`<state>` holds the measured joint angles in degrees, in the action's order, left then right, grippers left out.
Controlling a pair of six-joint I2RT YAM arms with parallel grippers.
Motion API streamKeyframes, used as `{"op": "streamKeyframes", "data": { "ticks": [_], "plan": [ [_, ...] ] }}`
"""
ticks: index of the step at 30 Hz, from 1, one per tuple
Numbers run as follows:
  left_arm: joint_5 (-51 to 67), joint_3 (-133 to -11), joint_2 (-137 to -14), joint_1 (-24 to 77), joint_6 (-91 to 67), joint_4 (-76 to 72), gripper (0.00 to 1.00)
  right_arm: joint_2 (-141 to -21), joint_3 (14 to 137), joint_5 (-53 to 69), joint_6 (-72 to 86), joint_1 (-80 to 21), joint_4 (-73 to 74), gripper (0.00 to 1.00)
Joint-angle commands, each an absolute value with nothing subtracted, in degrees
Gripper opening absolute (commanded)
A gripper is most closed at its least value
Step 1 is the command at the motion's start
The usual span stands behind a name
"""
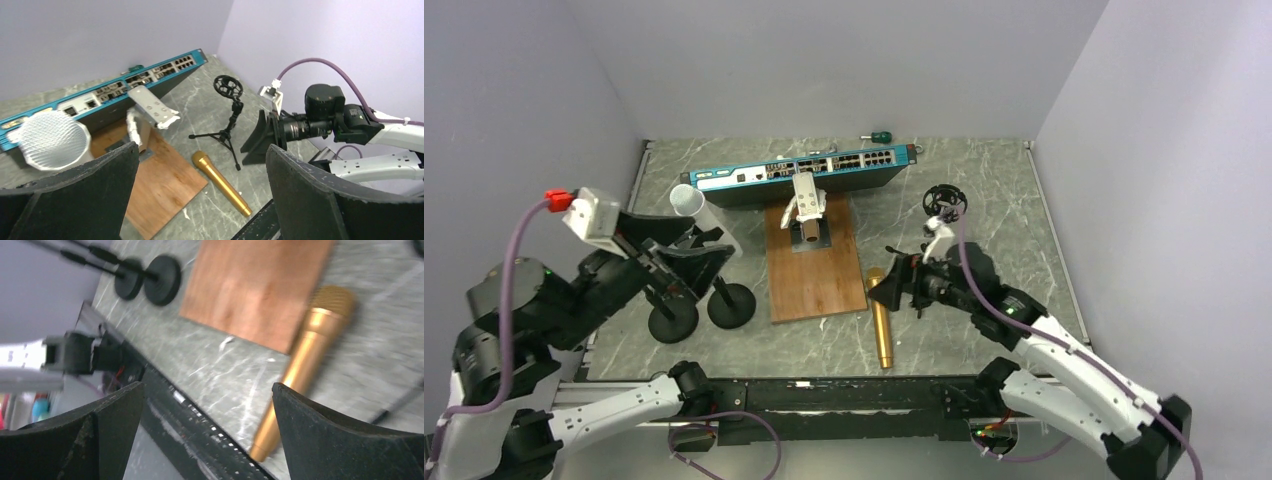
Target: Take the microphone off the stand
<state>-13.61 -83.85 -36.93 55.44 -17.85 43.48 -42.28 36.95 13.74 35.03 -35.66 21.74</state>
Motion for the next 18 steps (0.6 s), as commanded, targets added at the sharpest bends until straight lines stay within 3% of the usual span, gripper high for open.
{"op": "streamKeyframes", "data": {
  "ticks": [1,8,18],
  "plan": [
    [-18.9,-88.3,-35.7,55.5,-14.2,51.4,0.99,-48.5,43.3,5.7,34.8,-49.0,10.3,1.00],
    [-20.8,-82.7,-27.3,55.5,-12.4,55.9,0.99,-65.1,61.9,-7.0,25.5,-61.2,4.3,1.00],
    [-20.6,-74.4,-14.9,55.5,-19.1,63.3,0.99,-89.0,96.8,-33.9,13.2,-73.9,9.6,1.00]
  ]
}}
